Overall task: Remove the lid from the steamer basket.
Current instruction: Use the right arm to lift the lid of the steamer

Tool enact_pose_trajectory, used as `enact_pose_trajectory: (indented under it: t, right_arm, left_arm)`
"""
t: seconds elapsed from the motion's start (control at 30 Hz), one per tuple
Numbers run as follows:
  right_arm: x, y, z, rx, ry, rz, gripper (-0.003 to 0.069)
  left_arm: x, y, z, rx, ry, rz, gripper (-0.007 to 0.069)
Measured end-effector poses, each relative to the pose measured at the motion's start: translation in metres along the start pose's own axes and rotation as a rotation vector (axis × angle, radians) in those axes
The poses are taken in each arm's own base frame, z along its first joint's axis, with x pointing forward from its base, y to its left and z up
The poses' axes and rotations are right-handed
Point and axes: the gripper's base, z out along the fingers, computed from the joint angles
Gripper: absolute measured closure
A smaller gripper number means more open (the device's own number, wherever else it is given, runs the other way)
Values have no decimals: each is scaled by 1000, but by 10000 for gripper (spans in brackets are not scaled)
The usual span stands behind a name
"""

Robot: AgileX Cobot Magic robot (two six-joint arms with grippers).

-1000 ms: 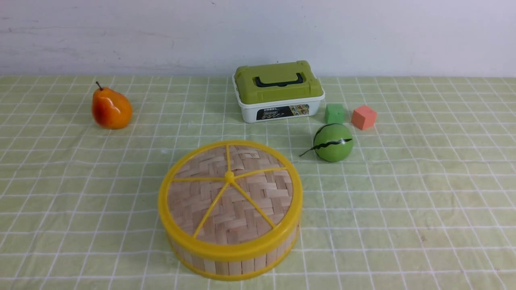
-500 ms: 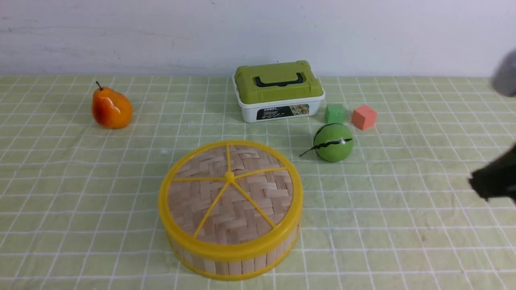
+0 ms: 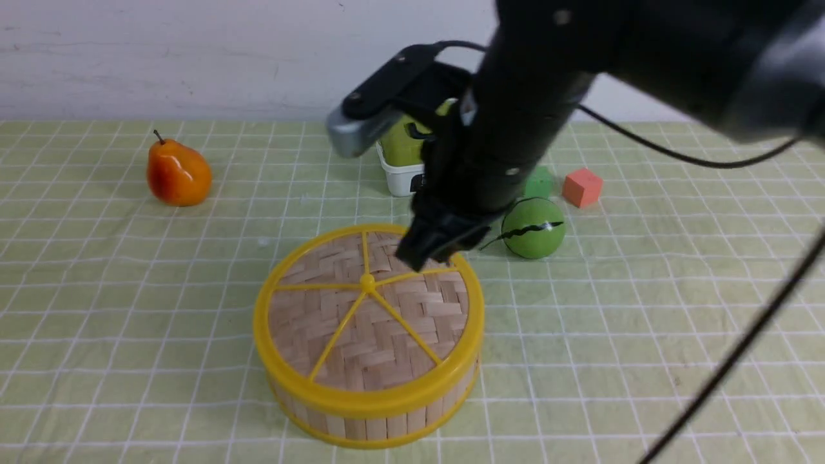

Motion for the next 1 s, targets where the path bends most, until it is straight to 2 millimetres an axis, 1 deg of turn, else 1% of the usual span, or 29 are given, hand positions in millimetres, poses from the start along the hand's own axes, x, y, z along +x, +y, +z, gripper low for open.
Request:
enact_pose_trajectory:
  t: [0.03, 0.07, 0.1, 0.17, 0.2, 0.23, 0.27, 0.37, 0.47, 0.5, 0.57, 0.67, 0.73, 0.83, 0.93, 1.0]
  right_arm:
    - [-6, 0, 8, -7, -2, 1, 423]
    - [-15, -1, 22, -24, -8, 8, 350]
    - [-18, -1, 27, -31, -10, 11, 324]
    - [-25, -3, 40, -38, -12, 13, 249]
    - [-27, -3, 50, -42, -1, 14, 225]
    - [-27, -4, 51, -43, -1, 15, 220]
    - [-28, -4, 65, -49, 18, 17, 190]
    - [-25, -5, 89, -59, 63, 20, 180]
    - [-24, -5, 102, -60, 88, 20, 213]
    - [-24, -5, 103, -59, 88, 20, 217]
    - [-26, -6, 102, -53, 72, 19, 284]
    - [-28, -7, 102, -46, 51, 19, 361]
    - [-29, -7, 103, -44, 40, 19, 442]
    - [-29, -7, 103, -44, 31, 20, 521]
    - [-29, -7, 103, -44, 30, 20, 568]
    - [-29, -7, 103, -44, 30, 20, 573]
  left_arm:
    - [0, 0, 0, 0, 0, 0, 386]
    - [0, 0, 0, 0, 0, 0, 386]
    - [0, 0, 0, 0, 0, 0, 386]
    - [0, 0, 0, 0, 0, 0, 386]
    - [0, 0, 0, 0, 0, 0, 386]
    - [0, 0, 0, 0, 0, 0, 386]
    - [0, 0, 0, 0, 0, 0, 386]
    - [0, 0, 0, 0, 0, 0, 386]
    - [0, 0, 0, 0, 0, 0, 386]
    - [0, 0, 0, 0, 0, 0, 386]
    - [0, 0, 0, 0, 0, 0, 386]
    - [0, 0, 0, 0, 0, 0, 386]
    - [0, 0, 0, 0, 0, 0, 386]
    - [0, 0, 0, 0, 0, 0, 386]
    - [0, 0, 0, 0, 0, 0, 386]
    - [0, 0, 0, 0, 0, 0, 386]
